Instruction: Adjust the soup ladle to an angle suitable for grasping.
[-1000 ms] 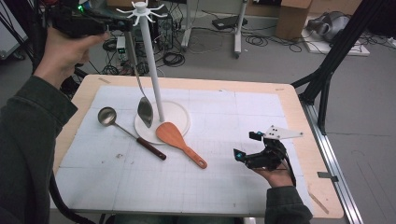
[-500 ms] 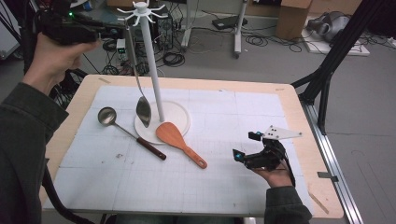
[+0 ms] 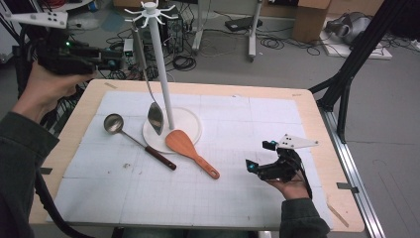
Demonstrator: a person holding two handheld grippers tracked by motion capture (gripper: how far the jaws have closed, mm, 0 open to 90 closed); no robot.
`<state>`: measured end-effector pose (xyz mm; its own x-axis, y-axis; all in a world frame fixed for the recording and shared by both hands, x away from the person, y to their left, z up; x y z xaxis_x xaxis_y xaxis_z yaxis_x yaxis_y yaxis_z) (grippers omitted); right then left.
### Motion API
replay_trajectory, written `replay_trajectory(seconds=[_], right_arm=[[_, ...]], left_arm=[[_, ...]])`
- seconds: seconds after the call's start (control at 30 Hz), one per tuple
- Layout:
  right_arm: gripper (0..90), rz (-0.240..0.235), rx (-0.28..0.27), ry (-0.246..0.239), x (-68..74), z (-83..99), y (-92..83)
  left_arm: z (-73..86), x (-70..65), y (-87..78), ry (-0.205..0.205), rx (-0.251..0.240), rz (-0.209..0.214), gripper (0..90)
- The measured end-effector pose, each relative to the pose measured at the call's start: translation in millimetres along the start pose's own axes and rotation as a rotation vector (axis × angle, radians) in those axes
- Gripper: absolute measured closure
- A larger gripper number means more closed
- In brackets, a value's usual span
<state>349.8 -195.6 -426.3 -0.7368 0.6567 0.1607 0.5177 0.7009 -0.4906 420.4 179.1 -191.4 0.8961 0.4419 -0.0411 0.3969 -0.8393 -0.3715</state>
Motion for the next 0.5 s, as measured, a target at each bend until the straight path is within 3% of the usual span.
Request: replay_trajectory(seconds=[0.23,0.5], right_arm=[[0.6,0.006,0.005,0.003,1.4,0.3,0.8],[0.6,0.015,0.025,-0.026,7.3,0.1,7.7]], left_arm=[[29.9,-4.2,0.8,0.005,-0.001,0.013,60.9],[66.0,-10.5,1.2,-0.002,0.009,0.022,56.8]])
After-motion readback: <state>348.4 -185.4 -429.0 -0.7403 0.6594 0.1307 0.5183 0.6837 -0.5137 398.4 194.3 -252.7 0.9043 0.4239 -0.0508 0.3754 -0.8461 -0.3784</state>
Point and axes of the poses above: each handheld gripper's, and its own axes: y roughly forward along the jaws, z roughly out of its underside, x roughly to its left, the point moved 10 cm from there along y, roughly forward along the jaws, and after that the axes turned 4 degrees about x, right-handed, at the moved point
